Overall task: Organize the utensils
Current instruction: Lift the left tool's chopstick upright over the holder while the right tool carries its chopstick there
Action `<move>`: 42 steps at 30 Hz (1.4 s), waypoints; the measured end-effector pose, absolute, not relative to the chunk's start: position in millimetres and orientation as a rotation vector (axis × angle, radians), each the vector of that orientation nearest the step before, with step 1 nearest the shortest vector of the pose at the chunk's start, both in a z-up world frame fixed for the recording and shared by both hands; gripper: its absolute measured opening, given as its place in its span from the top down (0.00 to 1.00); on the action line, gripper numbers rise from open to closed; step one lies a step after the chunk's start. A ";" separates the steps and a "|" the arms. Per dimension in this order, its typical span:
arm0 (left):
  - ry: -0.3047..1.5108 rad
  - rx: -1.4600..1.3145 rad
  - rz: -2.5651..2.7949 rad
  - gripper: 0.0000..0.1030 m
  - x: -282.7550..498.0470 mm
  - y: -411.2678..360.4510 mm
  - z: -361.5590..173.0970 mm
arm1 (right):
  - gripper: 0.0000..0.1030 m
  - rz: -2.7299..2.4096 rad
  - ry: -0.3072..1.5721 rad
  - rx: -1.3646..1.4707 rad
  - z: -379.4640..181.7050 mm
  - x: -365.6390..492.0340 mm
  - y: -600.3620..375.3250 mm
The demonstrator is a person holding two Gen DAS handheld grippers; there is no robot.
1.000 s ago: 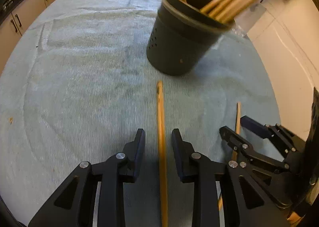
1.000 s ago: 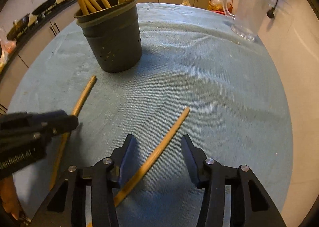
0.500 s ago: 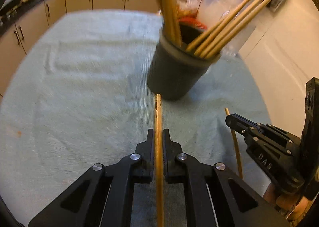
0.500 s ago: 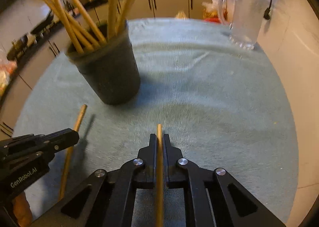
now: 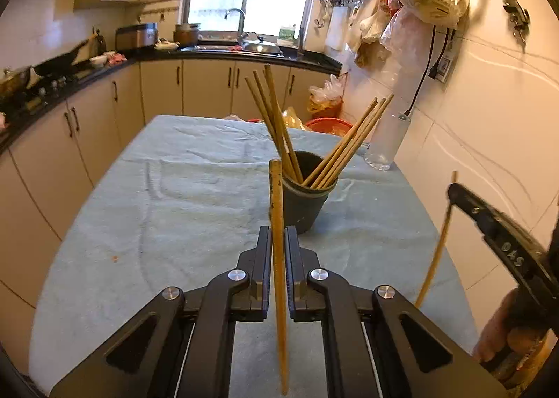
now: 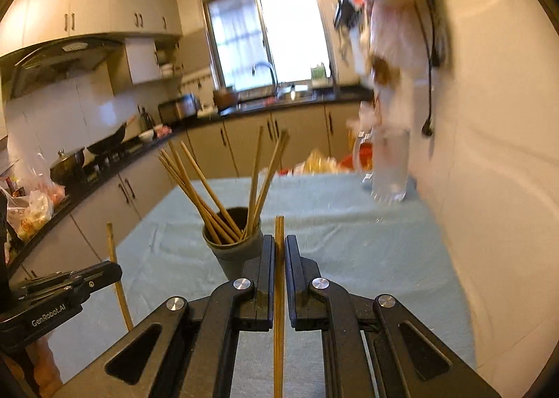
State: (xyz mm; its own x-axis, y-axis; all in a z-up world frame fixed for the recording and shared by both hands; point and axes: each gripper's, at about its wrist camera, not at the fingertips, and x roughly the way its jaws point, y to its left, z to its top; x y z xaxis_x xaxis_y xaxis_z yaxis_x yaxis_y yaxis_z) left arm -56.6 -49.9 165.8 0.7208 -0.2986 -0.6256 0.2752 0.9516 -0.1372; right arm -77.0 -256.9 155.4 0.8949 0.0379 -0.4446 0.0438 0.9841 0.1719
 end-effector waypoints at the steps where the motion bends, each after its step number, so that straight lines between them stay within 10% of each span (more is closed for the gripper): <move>1: 0.692 -0.028 -0.307 0.93 -57.1 -49.7 166.0 | 0.94 -0.006 0.455 0.172 156.5 -85.0 -255.0; 42: 0.579 0.023 -0.148 0.93 -107.0 -24.6 199.3 | 0.94 0.045 0.353 0.200 199.1 -163.7 -253.4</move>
State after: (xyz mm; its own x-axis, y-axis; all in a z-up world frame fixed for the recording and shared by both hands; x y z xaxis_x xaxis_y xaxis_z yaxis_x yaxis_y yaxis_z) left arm -107.0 -24.6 199.3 0.8269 -0.1331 -0.5464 0.1458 0.9891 -0.0204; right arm -163.7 -253.4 199.1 0.9374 0.0791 -0.3392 -0.0094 0.9793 0.2024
